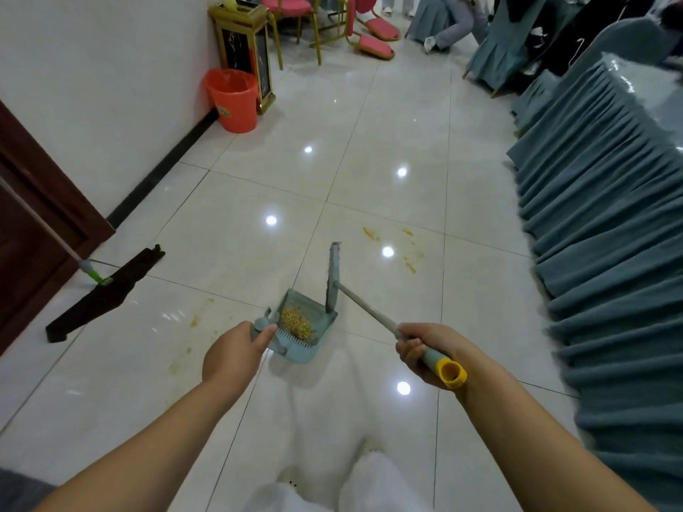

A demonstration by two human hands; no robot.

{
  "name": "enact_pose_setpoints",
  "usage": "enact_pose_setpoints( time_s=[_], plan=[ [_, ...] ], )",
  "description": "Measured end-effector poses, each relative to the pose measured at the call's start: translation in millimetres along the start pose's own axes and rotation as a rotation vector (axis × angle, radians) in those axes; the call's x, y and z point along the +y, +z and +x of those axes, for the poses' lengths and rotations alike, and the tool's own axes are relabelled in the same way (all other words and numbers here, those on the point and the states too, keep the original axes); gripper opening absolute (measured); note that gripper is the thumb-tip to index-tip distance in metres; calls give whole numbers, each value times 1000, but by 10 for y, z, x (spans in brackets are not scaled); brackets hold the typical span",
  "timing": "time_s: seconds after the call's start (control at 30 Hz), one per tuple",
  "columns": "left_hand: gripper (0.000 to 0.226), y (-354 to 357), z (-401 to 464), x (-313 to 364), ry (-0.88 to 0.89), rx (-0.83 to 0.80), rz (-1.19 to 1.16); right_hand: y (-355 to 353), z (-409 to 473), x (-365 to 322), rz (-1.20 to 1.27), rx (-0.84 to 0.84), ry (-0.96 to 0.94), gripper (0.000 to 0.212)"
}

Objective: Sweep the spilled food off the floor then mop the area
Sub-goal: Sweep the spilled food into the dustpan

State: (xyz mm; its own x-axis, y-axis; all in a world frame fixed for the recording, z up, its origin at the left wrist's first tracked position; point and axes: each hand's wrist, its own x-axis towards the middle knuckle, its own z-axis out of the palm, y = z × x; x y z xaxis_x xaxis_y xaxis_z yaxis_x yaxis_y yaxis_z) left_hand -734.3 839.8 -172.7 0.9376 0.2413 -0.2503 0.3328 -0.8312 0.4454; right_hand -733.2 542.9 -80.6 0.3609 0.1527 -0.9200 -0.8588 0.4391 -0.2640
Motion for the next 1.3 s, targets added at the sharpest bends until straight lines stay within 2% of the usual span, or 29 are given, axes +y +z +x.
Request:
enact_pose_setpoints(
  time_s=[0.37, 0.53, 0.73, 0.93, 1.3],
  plan=[
    [50, 64, 1352, 751, -166, 67, -67, 331, 777, -1765, -127, -46, 57, 13],
    [65, 69, 1960, 1251, -265, 94, -86, 428, 972, -2752, -232, -77, 72, 7],
    [78, -12, 2467, 1691, -299, 200, -115, 754, 1253, -3694, -391, -121, 54, 6],
    [73, -173, 3257, 1923, -296, 242, -102, 1368, 1622, -4293, -383, -166, 106, 11],
    [73, -807, 5333, 1874, -177, 214, -45, 3003, 2318, -5344, -293, -148, 15, 7]
  ],
)
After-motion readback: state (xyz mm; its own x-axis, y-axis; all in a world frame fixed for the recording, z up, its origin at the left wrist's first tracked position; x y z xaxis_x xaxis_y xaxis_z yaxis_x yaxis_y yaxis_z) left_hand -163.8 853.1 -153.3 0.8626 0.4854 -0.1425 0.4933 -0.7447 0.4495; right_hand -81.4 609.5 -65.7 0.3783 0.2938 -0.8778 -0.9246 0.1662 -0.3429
